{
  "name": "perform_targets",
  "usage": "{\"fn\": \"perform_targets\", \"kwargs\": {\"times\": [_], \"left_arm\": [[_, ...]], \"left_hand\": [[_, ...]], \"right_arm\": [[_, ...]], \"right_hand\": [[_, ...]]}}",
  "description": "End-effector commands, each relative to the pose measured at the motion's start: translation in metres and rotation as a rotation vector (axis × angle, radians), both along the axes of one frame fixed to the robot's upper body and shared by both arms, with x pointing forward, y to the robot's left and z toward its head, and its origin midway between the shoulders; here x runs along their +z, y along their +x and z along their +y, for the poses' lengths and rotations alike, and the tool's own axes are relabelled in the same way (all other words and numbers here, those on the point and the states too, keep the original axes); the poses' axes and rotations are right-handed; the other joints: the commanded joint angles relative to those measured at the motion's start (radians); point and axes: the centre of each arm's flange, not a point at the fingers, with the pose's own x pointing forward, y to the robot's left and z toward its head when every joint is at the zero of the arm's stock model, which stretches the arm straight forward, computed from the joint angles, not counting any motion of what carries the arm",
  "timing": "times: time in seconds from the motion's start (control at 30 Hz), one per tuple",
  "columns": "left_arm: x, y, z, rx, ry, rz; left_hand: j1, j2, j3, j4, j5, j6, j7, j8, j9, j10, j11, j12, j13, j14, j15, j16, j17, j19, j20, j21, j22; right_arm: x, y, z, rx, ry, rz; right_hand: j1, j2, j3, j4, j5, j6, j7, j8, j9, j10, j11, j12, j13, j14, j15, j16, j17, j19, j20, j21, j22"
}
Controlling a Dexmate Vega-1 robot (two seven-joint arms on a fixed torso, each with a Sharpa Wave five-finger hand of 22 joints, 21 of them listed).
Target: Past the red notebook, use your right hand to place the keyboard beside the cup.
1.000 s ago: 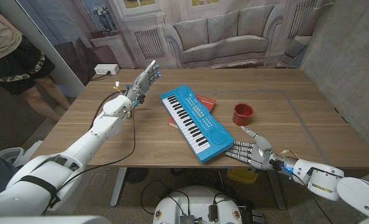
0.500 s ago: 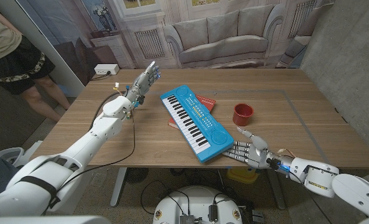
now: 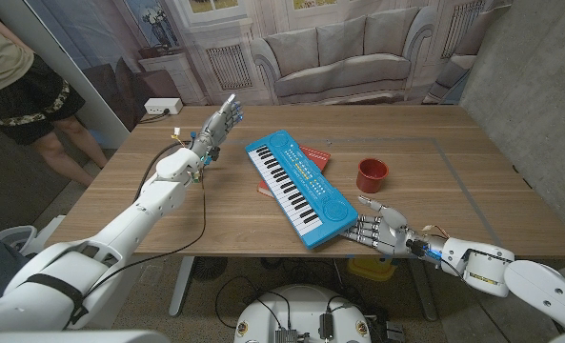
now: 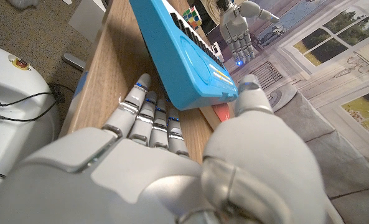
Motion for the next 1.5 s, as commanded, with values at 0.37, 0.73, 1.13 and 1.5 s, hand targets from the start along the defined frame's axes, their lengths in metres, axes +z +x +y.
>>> {"fn": "perform_targets", "kwargs": {"times": [0.37, 0.73, 1.13, 1.5], "left_arm": [[-0.01, -0.001, 0.0, 0.007, -0.017, 0.011], [-0.008, -0.005, 0.005, 0.02, -0.016, 0.008], [-0.004, -0.004, -0.002, 0.011, -0.002, 0.006], [-0.006, -0.002, -0.003, 0.012, -0.005, 0.008]], "left_hand": [[0.007, 0.002, -0.011, 0.001, 0.001, -0.002, 0.0, -0.005, 0.003, -0.008, 0.003, -0.002, 0.004, -0.004, 0.001, -0.002, 0.003, -0.004, 0.008, -0.002, 0.002], [0.011, 0.003, -0.013, 0.0, 0.0, -0.005, -0.001, -0.005, 0.003, -0.011, 0.004, -0.003, 0.004, -0.006, 0.001, -0.003, 0.003, -0.004, 0.01, -0.002, 0.002], [0.015, 0.004, -0.014, -0.001, 0.0, -0.006, -0.001, -0.005, 0.003, -0.014, 0.004, -0.004, 0.004, -0.008, 0.001, -0.003, 0.003, -0.003, 0.015, -0.002, 0.002], [0.019, 0.004, -0.016, -0.003, -0.001, -0.012, 0.0, -0.007, 0.003, -0.019, 0.003, -0.005, 0.004, -0.01, 0.002, -0.003, 0.003, -0.001, 0.021, -0.002, 0.002]], "right_arm": [[0.002, 0.001, 0.006, 0.025, -0.045, 0.012], [0.002, 0.006, 0.011, 0.041, -0.037, -0.007], [-0.002, 0.008, 0.014, 0.055, -0.043, 0.001], [0.002, 0.008, 0.018, 0.061, -0.073, 0.0]], "right_hand": [[0.024, -0.011, -0.005, 0.015, 0.008, -0.028, 0.012, -0.01, 0.006, -0.015, -0.004, 0.001, 0.007, -0.012, -0.002, -0.003, 0.003, -0.015, -0.005, -0.006, 0.002], [0.033, -0.019, -0.018, 0.025, 0.011, -0.032, -0.007, -0.006, 0.008, -0.031, -0.054, 0.003, 0.008, -0.024, -0.014, -0.002, 0.004, -0.019, -0.011, -0.006, 0.003], [0.04, -0.014, -0.025, 0.033, 0.014, -0.03, -0.012, -0.002, 0.009, -0.029, -0.057, 0.009, 0.009, -0.033, -0.039, 0.001, 0.006, -0.025, -0.035, -0.006, 0.004], [0.043, -0.009, -0.029, 0.038, 0.015, -0.029, -0.014, -0.001, 0.009, -0.032, -0.056, 0.011, 0.01, -0.04, -0.03, 0.001, 0.008, -0.033, -0.034, -0.008, 0.004]]}}
